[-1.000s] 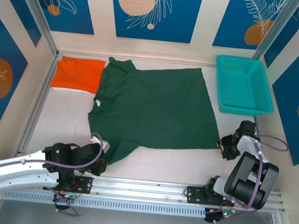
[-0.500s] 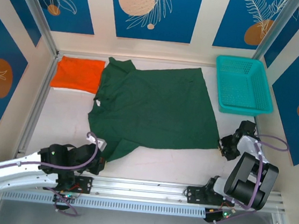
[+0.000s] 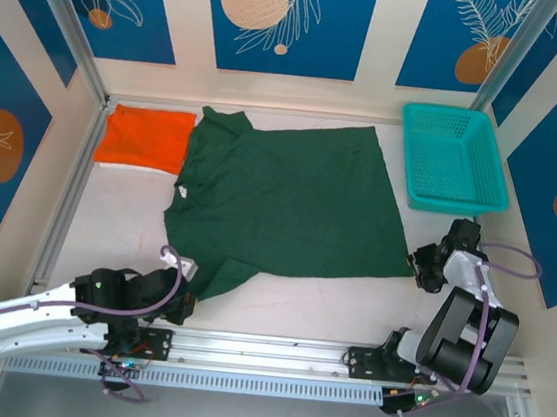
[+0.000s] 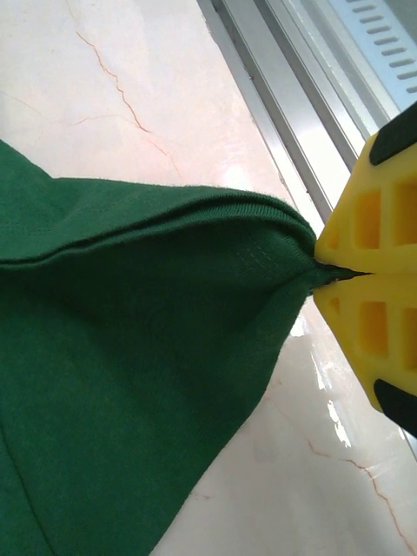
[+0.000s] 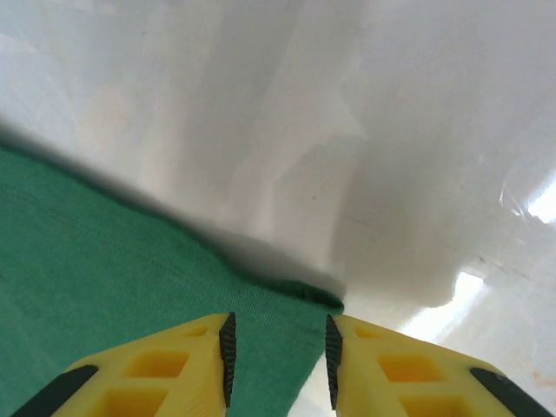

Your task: Fold and stack the t-shirts

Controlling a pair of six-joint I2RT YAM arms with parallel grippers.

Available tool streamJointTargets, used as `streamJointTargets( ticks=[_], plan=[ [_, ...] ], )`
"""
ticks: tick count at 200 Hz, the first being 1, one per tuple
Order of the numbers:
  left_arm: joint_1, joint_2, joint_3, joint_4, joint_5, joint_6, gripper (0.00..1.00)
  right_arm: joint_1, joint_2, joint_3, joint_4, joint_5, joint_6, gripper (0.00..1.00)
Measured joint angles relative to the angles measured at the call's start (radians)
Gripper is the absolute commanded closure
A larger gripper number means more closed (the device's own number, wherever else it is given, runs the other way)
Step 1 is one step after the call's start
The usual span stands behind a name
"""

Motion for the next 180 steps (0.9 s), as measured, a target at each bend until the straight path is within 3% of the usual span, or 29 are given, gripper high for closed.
streamJointTargets(
  ticks=[103,152,180],
  plan=[
    [0.000,0.000,0.000,-0.004,-0.007,0.000,1.00,0.012,0.099,0.030,0.032,0.011,0.005,0.78],
    [0.000,-0.006,0.000,-0.007,-0.014,0.000,1.00,0.016,0.095,0.030,0.023,0.019,0.007,0.59],
    [0.000,-0.006,0.000,-0.007,-0.016,-0.004,1.00,0.019,0.062,0.025,-0.008,0.027,0.008,0.58]
  ],
)
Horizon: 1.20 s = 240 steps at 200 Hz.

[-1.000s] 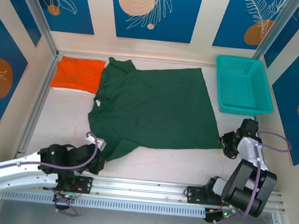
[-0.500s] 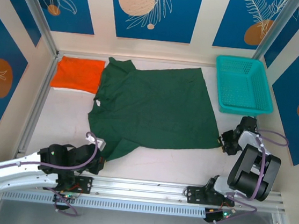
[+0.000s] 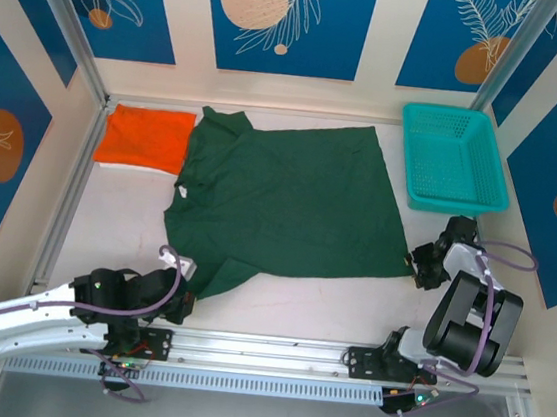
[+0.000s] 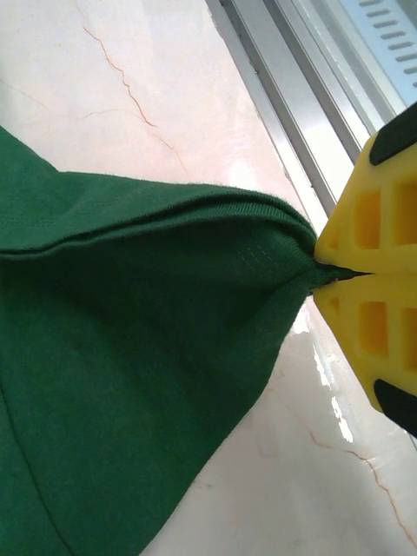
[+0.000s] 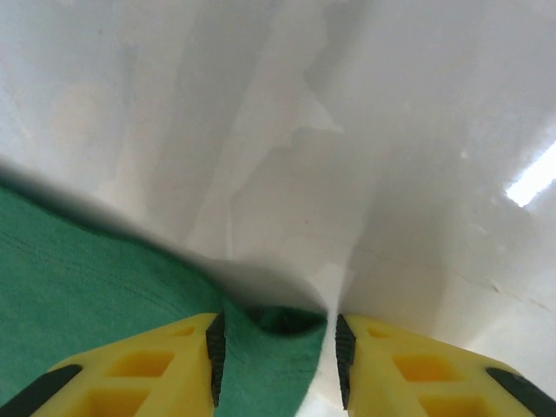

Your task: Fold and stack the t-shirts

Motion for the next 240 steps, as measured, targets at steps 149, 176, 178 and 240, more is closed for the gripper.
streamJointTargets(
  ticks=[149,176,178,240],
  plan=[
    [0.000,-0.006,0.000,0.000,-0.007,-0.003,1.00,0.006,-0.005,-0.026,-0.012,0.019,0.003,0.70],
    [0.000,-0.006,0.000,0.000,-0.007,-0.003,1.00,0.013,0.009,-0.012,-0.023,0.022,0.003,0.70],
    [0.000,-0.006,0.000,0.000,-0.007,-0.003,1.00,0.013,0.009,-0.011,-0.023,0.023,0.003,0.71],
    [0.000,-0.010,0.000,0.000,-0.007,-0.003,1.00,0.039,0.039,0.018,-0.050,0.064,0.007,0.89]
  ],
)
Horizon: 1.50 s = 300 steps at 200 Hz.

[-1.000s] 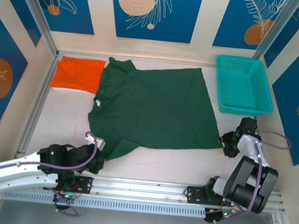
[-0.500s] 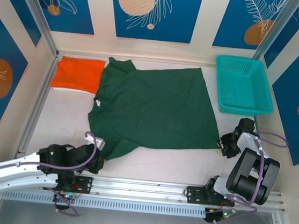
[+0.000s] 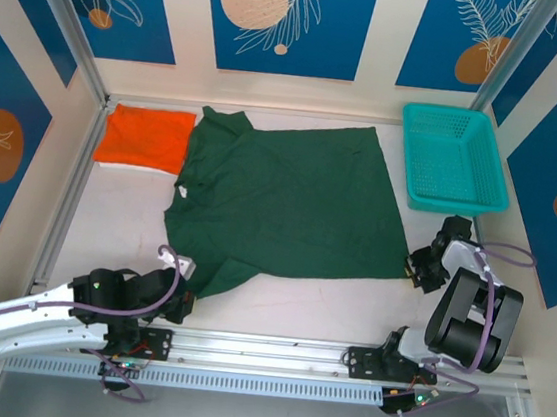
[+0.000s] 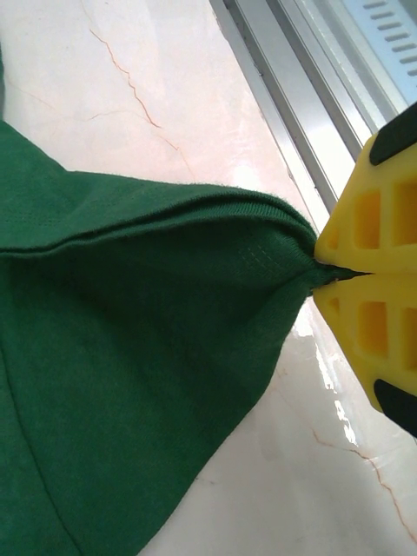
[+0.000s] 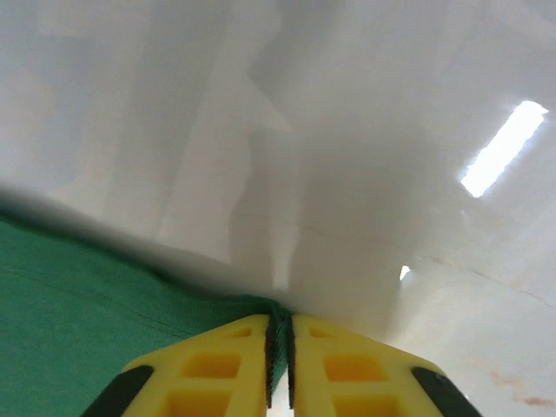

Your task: Fold and stack the t-shirts

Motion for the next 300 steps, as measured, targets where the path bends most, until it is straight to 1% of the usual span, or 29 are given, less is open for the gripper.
streamJointTargets(
  ticks=[30,62,81,142,171,197,228,253,278,300],
  plan=[
    [0.000,-0.002,0.000,-0.003,0.000,-0.008,1.00,0.015,0.009,0.007,0.031,0.000,-0.005,1.00],
    [0.000,-0.004,0.003,-0.017,-0.004,-0.023,1.00,0.022,-0.001,0.001,0.039,-0.001,-0.005,1.00],
    [0.000,-0.009,0.021,-0.040,-0.007,-0.030,1.00,0.034,-0.049,-0.032,0.044,-0.005,-0.005,1.00],
    [0.000,0.005,0.110,-0.115,0.000,-0.075,1.00,0.080,-0.400,-0.174,-0.026,-0.060,0.031,1.00],
    [0.000,0.043,0.145,-0.173,0.027,-0.089,1.00,0.090,-0.563,-0.203,-0.091,-0.068,0.077,1.00],
    [0.000,0.065,0.193,-0.248,0.023,-0.101,1.00,0.097,-0.697,-0.225,-0.151,-0.070,0.122,1.00],
    [-0.001,0.035,0.263,-0.319,-0.045,-0.140,1.00,0.118,-0.842,-0.251,-0.234,-0.076,0.176,1.00],
    [-0.001,0.044,0.338,-0.370,-0.122,-0.146,1.00,0.147,-0.914,-0.249,-0.283,-0.076,0.201,1.00],
    [-0.002,0.113,0.462,-0.410,-0.222,-0.126,1.00,0.212,-0.896,-0.210,-0.304,-0.057,0.207,1.00],
    [0.001,0.210,0.581,-0.422,-0.317,-0.079,0.98,0.291,-0.816,-0.140,-0.290,-0.012,0.207,1.00]
  ],
)
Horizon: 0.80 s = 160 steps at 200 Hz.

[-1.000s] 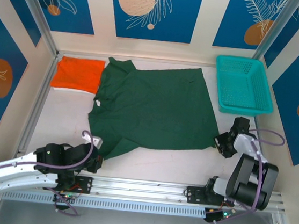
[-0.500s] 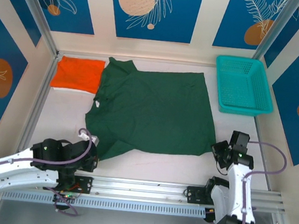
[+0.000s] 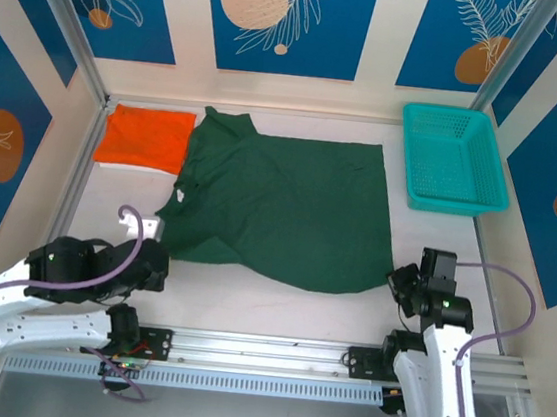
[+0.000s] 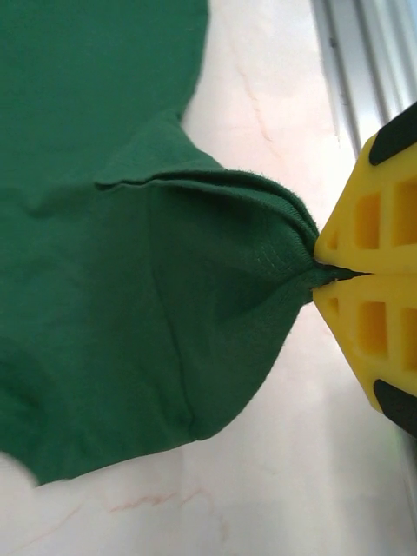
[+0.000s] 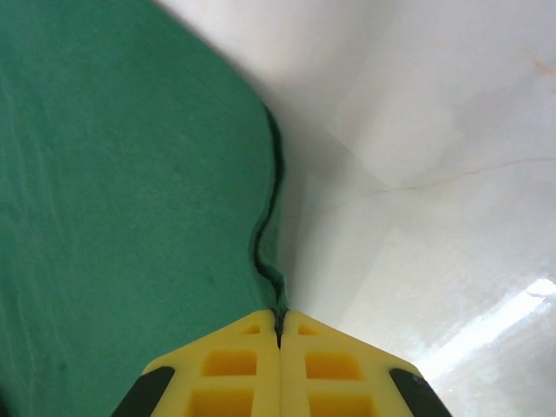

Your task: Fold and stack the t-shirts

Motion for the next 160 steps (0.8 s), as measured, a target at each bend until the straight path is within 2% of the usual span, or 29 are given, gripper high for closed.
streamJointTargets(
  ticks=[27,41,72,111,160],
  plan=[
    [0.034,0.105,0.096,0.015,-0.073,0.085,0.97,0.105,0.158,0.111,0.037,0.085,-0.011,1.00],
    [0.098,0.141,0.106,0.050,-0.059,0.146,0.98,0.141,0.240,0.168,0.059,0.128,-0.025,1.00],
    [0.305,0.218,0.096,0.145,0.098,0.285,0.98,0.154,0.376,0.251,0.118,0.185,-0.069,1.00],
    [0.515,0.375,0.111,0.210,0.315,0.456,0.96,0.154,0.550,0.334,0.158,0.226,-0.120,1.00],
    [0.739,0.611,0.215,0.273,0.471,0.603,0.96,0.150,0.760,0.469,0.179,0.279,-0.159,1.00]
  ],
)
